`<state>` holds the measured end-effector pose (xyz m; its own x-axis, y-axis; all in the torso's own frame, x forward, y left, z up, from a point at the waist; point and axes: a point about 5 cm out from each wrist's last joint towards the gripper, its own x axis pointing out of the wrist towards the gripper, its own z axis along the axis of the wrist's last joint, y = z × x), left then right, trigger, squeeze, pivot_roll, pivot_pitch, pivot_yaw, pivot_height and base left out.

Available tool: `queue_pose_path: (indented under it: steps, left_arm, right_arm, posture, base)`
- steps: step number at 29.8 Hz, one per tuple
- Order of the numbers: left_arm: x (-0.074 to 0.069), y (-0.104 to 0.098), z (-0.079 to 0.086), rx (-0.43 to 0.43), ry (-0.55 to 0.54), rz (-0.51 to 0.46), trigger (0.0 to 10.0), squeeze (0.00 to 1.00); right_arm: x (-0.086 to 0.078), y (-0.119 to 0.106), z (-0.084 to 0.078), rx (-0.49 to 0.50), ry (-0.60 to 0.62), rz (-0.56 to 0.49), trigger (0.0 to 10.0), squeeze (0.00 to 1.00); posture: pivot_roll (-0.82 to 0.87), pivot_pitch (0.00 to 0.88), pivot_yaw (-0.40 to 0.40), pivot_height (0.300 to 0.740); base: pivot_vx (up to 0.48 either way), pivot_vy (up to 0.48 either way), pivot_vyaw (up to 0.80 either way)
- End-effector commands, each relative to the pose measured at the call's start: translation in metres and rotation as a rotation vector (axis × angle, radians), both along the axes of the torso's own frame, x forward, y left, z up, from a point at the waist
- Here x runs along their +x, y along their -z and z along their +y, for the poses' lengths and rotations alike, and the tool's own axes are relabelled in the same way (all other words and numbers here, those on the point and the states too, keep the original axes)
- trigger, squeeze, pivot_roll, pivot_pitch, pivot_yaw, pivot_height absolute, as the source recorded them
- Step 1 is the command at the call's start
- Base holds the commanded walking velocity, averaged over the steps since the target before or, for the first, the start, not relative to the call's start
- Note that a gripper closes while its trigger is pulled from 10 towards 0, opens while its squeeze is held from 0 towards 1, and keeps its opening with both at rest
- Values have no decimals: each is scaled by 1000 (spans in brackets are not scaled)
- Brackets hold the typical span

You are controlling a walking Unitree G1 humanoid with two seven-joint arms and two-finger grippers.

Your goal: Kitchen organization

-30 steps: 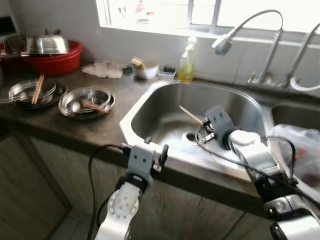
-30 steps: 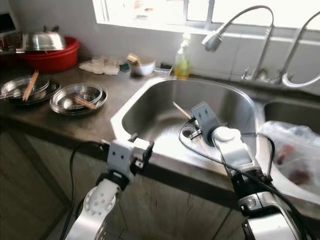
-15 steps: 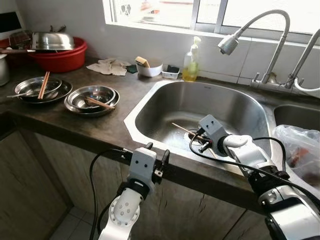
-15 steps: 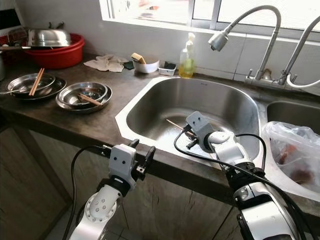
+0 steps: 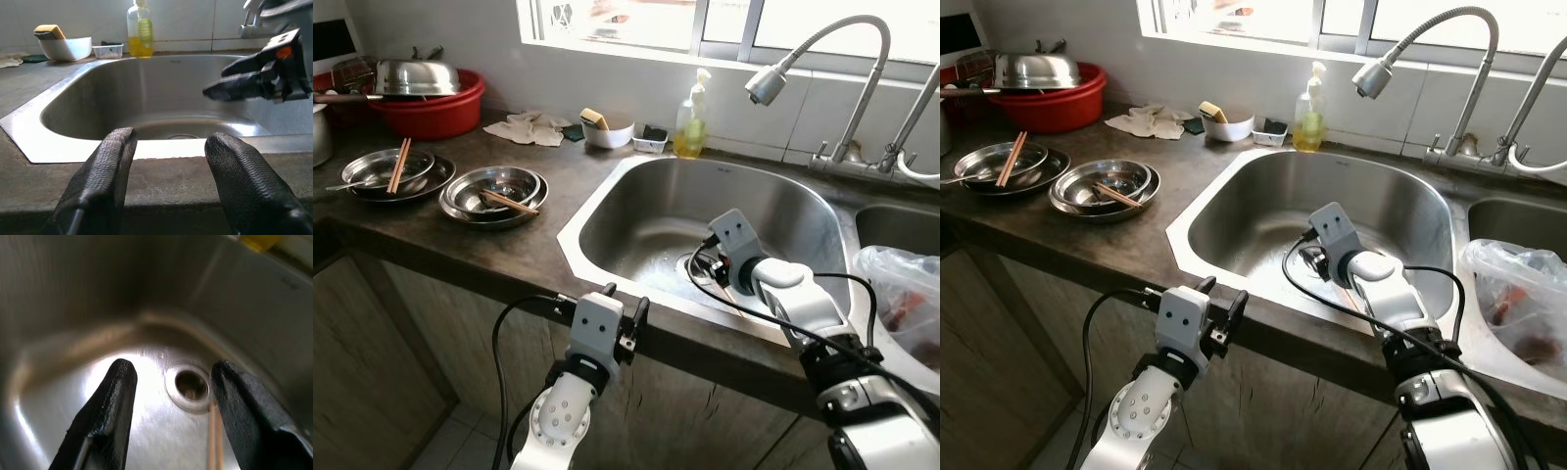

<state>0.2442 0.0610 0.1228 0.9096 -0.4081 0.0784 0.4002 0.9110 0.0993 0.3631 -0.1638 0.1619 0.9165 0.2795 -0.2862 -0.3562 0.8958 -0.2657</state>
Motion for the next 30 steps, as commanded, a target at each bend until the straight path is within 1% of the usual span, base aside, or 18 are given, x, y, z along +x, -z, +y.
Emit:
queue_pose_path:
  steps: [1,2,4,6,7,8,10,11,13,16,17,18,19,20,21,23,27,30]
  left_arm:
    - [-2,-3,-1,-2,4,-5,10000,0]
    - [-2,-3,-1,0,2,-5,10000,0]
    - [-2,-3,1,-1,-3,-3,10000,0]
    - [-3,-3,2,0,-5,-3,10000,0]
    - [-4,-3,3,0,-5,-2,10000,0]
    - [-6,-2,3,1,-4,2,10000,0]
    - [-7,-2,3,1,-3,7,10000,0]
    - [-9,-1,2,2,3,13,10000,0]
    - [-11,0,2,4,8,19,10000,0]
    - [-15,2,1,8,39,29,10000,0]
    - [-19,3,2,17,63,32,10000,0]
    - [-19,3,2,17,63,32,10000,0]
    - [-22,3,2,22,77,34,10000,0]
    - [-26,4,3,30,102,40,10000,0]
    - [-28,5,3,31,115,45,10000,0]
    - [-31,6,3,30,132,51,10000,0]
    - [-33,6,2,33,138,51,10000,0]
    - [-33,6,2,31,139,50,10000,0]
  right_arm:
    - [-11,-23,2,115,26,-162,10000,0]
    - [-13,-25,3,137,32,-182,10000,0]
    - [-24,-33,1,158,69,-268,10000,0]
    - [-31,-35,1,177,92,-303,10000,0]
    - [-36,-37,2,216,98,-325,10000,0]
    - [-49,-36,2,272,109,-375,10000,0]
    - [-61,-33,3,282,111,-407,10000,0]
    - [-71,-28,3,303,120,-418,10000,0]
    - [-76,-24,3,328,138,-411,10000,0]
    - [-91,-16,5,334,135,-417,10000,0]
    - [-101,-10,9,347,130,-403,10000,0]
    - [-101,-10,9,347,130,-403,10000,0]
    - [-106,-6,12,354,125,-389,10000,0]
    - [-118,2,18,365,112,-356,10000,0]
    - [-122,6,21,369,106,-342,10000,0]
    - [-127,12,26,379,103,-313,10000,0]
    - [-130,16,34,393,95,-296,10000,0]
    - [-129,17,35,393,101,-293,10000,0]
  posture:
    - [5,0,-68,740]
    - [5,0,-68,740]
    - [0,0,-66,740]
    - [-1,0,-59,740]
    - [-3,0,-59,740]
    - [-4,0,-58,740]
    - [-2,0,-56,740]
    - [-1,0,-53,740]
    - [-1,0,-53,740]
    - [0,0,-48,740]
    - [0,0,-48,740]
    - [0,0,-48,740]
    - [0,0,-48,740]
    - [-3,0,-42,740]
    - [-3,0,-42,740]
    - [-3,0,-42,740]
    - [-2,0,-43,740]
    - [-1,0,-44,740]
  base:
    - [0,0,0]
    - [0,0,0]
    - [0,0,0]
    - [0,0,0]
    - [0,0,0]
    - [0,0,0]
    - [0,0,0]
    - [0,0,0]
    - [0,0,0]
    - [0,0,0]
    - [0,0,0]
    - [0,0,0]
    - [0,0,0]
    - [0,0,0]
    - [0,0,0]
    - [0,0,0]
    - [0,0,0]
    - [0,0,0]
